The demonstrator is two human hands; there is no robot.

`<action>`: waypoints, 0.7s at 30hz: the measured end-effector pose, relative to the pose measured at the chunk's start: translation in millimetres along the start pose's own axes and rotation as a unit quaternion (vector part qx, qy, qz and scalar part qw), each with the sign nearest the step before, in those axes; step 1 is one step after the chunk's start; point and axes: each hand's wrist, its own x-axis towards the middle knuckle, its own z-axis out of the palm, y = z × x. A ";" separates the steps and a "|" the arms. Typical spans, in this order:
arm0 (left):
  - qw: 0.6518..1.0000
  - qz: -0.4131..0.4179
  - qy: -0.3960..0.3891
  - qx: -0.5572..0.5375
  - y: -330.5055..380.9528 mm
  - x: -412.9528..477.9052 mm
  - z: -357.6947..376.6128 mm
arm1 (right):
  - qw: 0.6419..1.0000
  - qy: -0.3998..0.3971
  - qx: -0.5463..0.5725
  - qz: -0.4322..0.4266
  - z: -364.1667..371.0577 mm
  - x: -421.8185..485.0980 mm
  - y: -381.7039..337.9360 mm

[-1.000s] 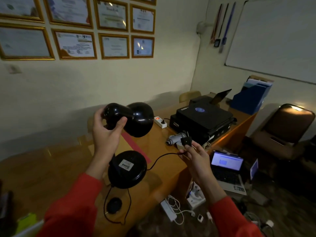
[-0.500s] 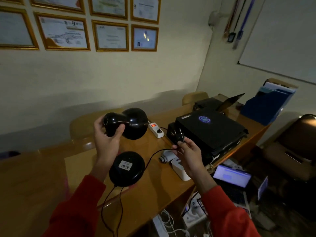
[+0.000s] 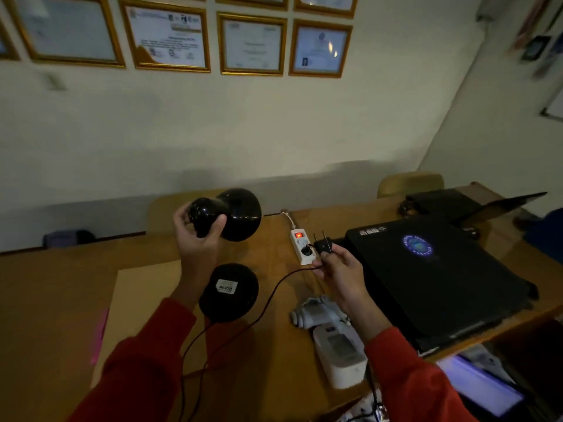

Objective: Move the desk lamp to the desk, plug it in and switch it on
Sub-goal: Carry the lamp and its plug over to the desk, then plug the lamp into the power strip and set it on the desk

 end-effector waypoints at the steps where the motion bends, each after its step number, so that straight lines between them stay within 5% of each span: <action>1: 1.000 -0.009 0.011 0.000 -4.7 3.0 8.7 | 1.000 -0.004 -0.002 0.006 -2.6 13.4 -1.2; 21: 0.990 -0.122 0.013 0.073 -113.3 -14.7 56.7 | 0.993 -0.062 -0.054 0.082 -17.9 148.7 22.0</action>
